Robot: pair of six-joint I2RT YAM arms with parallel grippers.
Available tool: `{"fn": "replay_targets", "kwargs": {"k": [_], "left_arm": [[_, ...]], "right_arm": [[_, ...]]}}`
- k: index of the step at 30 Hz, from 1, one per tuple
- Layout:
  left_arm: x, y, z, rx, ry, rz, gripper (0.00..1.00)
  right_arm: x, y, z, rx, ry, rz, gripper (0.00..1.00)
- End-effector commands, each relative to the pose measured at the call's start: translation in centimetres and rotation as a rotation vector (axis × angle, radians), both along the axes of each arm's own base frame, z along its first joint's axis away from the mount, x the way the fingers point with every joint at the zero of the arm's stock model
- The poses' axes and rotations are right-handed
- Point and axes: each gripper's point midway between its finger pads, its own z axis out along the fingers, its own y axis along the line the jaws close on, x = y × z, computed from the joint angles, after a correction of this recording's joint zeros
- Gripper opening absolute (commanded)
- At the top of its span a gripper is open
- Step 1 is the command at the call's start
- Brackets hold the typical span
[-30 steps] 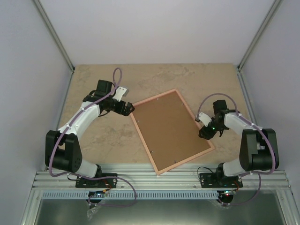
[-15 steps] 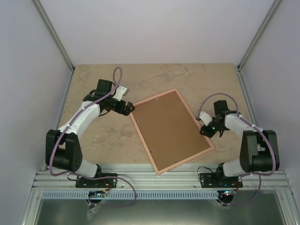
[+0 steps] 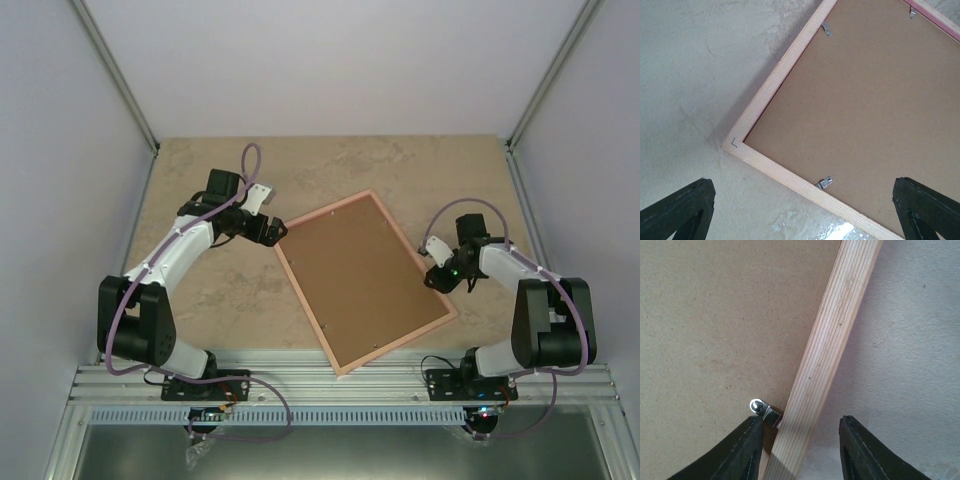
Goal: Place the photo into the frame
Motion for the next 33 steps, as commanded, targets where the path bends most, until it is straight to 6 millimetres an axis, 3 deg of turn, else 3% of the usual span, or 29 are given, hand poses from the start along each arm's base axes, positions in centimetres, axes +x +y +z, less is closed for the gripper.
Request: {"fn": "replay_targets", "kwargs": {"k": [1, 5, 13, 17, 23, 33], "left_arm": [[0.5, -0.1, 0.8, -0.015, -0.017, -0.004, 0.99], [0.5, -0.1, 0.8, -0.015, -0.017, -0.005, 0.99], [0.6, -0.1, 0.8, -0.013, -0.018, -0.003, 0.99], [0.6, -0.1, 0.6, -0.013, -0.014, -0.002, 0.99], [0.6, -0.1, 0.7, -0.013, -0.016, -0.004, 0.99], [-0.3, 0.6, 0.8, 0.056, -0.015, -0.043, 0.98]], "right_arm": [[-1.0, -0.1, -0.8, -0.018, 0.018, 0.030, 0.45], [-0.8, -0.2, -1.4, -0.022, 0.025, 0.018, 0.44], [0.3, -0.1, -1.8, -0.012, 0.026, -0.007, 0.21], [0.9, 0.2, -1.5, 0.003, 0.023, -0.013, 0.18], [1.9, 0.6, -0.4, 0.028, 0.005, -0.019, 0.34], [4.0, 0.2, 4.5, 0.077, -0.067, 0.036, 0.58]]}}
